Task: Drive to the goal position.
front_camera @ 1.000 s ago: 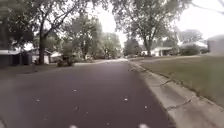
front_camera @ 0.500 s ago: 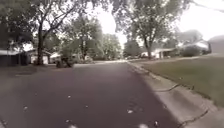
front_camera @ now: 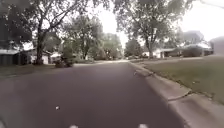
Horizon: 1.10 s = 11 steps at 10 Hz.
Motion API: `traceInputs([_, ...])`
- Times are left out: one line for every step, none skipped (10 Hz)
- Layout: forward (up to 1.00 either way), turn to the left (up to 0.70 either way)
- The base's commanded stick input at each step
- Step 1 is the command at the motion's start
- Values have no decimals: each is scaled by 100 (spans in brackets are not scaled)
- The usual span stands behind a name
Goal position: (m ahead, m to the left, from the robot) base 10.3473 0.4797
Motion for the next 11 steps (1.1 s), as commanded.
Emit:
traceInputs([70, -30])
traceInputs([70, -16])
traceInputs([70, 0])
traceInputs([70, 0])
traceInputs([70, 0])
traceInputs([70, 0])
traceInputs([70, 0])
traceInputs([70, 0])
traceInputs([70, 0])
traceInputs([70, 0])
traceInputs([70, 0])
